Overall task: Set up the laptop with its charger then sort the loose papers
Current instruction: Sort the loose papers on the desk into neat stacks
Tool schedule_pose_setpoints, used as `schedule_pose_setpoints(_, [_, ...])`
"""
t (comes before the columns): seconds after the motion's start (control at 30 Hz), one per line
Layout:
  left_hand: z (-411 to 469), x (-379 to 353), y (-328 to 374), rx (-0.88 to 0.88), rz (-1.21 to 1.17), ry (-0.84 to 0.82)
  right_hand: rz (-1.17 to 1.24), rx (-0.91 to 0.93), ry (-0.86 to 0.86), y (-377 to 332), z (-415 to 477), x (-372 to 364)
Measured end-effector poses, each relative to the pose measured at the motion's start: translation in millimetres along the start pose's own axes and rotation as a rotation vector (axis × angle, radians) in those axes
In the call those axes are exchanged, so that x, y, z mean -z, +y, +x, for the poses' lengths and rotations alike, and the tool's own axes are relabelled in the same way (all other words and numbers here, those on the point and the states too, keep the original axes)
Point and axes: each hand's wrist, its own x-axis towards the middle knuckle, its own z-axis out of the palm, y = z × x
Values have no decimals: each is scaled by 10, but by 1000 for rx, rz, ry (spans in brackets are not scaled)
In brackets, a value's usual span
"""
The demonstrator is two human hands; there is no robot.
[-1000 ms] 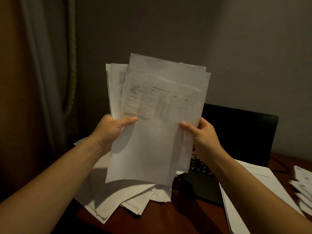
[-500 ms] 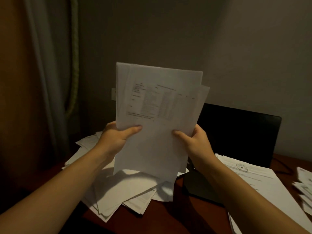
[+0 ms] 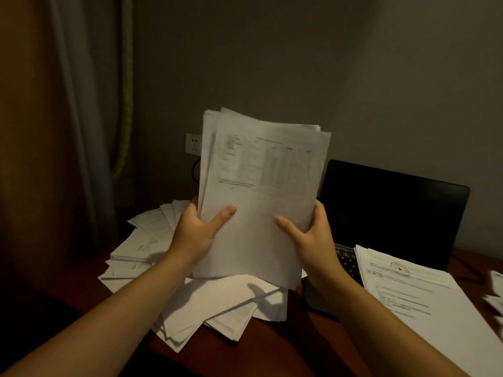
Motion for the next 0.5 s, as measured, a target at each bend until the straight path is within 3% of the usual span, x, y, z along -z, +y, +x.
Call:
schedule_pose_setpoints(0.2, [-4, -42, -107, -62, 58, 98, -1, -69, 29, 132, -54, -19])
schedule_pose_setpoints(0.3, [-15, -38, -103, -87, 87, 67, 9, -46, 67, 132, -64, 33])
schedule_pose_setpoints(0.5, [-94, -147, -83, -65, 89, 14, -83, -167, -36, 120, -146, 185])
